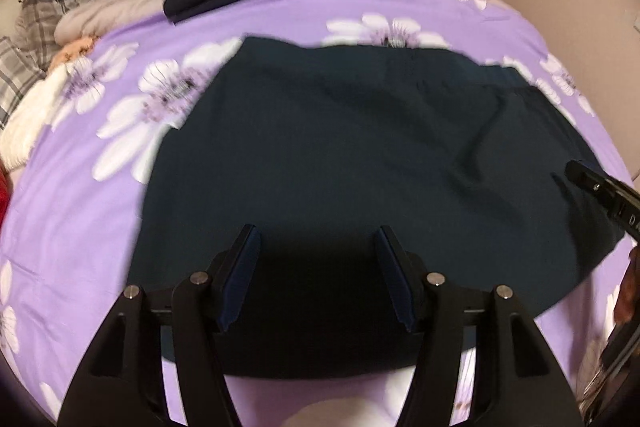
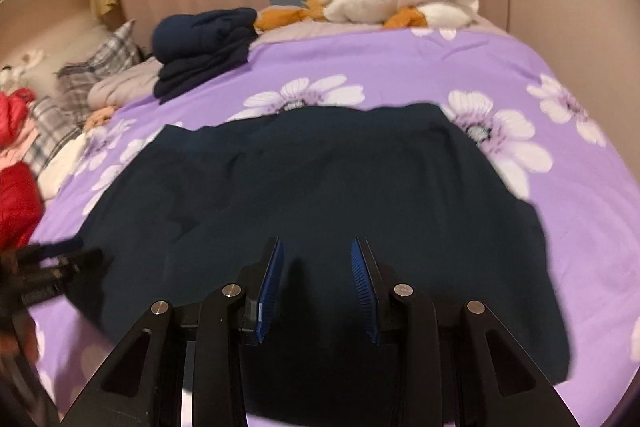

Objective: Fold large clothes

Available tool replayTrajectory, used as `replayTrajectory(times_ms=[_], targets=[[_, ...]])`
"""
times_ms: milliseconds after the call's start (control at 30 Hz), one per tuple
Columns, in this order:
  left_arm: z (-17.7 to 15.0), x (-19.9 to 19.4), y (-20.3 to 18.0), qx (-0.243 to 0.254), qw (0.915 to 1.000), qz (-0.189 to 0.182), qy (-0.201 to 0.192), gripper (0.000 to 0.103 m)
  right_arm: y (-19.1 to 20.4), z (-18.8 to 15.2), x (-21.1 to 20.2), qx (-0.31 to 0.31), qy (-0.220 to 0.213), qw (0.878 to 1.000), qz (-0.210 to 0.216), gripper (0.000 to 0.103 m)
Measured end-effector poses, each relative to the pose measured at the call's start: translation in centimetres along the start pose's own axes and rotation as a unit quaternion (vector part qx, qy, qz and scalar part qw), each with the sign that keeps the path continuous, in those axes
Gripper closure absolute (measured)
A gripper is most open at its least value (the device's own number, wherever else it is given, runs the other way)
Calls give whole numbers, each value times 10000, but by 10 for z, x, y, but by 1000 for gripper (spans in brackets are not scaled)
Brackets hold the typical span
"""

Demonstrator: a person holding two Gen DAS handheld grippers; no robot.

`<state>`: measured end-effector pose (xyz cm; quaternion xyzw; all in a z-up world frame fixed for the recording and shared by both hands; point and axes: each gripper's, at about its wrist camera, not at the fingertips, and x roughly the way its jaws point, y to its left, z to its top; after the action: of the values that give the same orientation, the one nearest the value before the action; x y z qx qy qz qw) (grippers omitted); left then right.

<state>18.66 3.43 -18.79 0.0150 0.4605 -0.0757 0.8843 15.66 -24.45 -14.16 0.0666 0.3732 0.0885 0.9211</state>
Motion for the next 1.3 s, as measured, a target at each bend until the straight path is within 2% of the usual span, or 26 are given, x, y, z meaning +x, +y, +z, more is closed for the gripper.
replayTrajectory(times_ms=[133, 300, 433, 567, 667, 733, 833, 900, 1033, 1100, 1300], targets=[[-10, 10, -16, 397, 9988, 272, -77, 42, 11, -20, 15, -374, 205, 9990, -147, 68], [-23, 6, -5, 432, 9990, -1, -141, 41, 14, -43, 9, -718, 221, 9971, -151, 68], [-28, 0, -4, 342, 9993, -37, -162, 41, 11, -42, -1, -622, 248, 9977, -93, 68], [-35, -17, 2, 152, 9997, -112, -178, 41, 6, -41, -17, -415, 300, 9986, 131, 68], [-44, -33, 13, -93, 9995, -237, -199, 37, -1, -44, -34, -190, 228, 9991, 307, 67], [-52, -45, 25, -340, 9985, -358, -240, 33, -10, -46, -47, 32, 144, 9989, 438, 58], [-62, -58, 47, -807, 9951, -517, -238, 23, -27, -51, -62, 516, 64, 9962, 695, 51], [-71, -66, 67, -1185, 9911, -543, -273, 18, -42, -56, -71, 838, 68, 9938, 727, 48], [-85, -74, 96, -1899, 9792, -654, -296, 18, -61, -67, -84, 1159, 51, 9918, 529, 45], [-93, -76, 113, -2318, 9688, -826, -301, 18, -75, -74, -91, 1437, 29, 9882, 530, 44], [-97, -75, 136, -2926, 9442, -1477, -329, 18, -107, -91, -97, 2184, 9, 9741, 594, 42]])
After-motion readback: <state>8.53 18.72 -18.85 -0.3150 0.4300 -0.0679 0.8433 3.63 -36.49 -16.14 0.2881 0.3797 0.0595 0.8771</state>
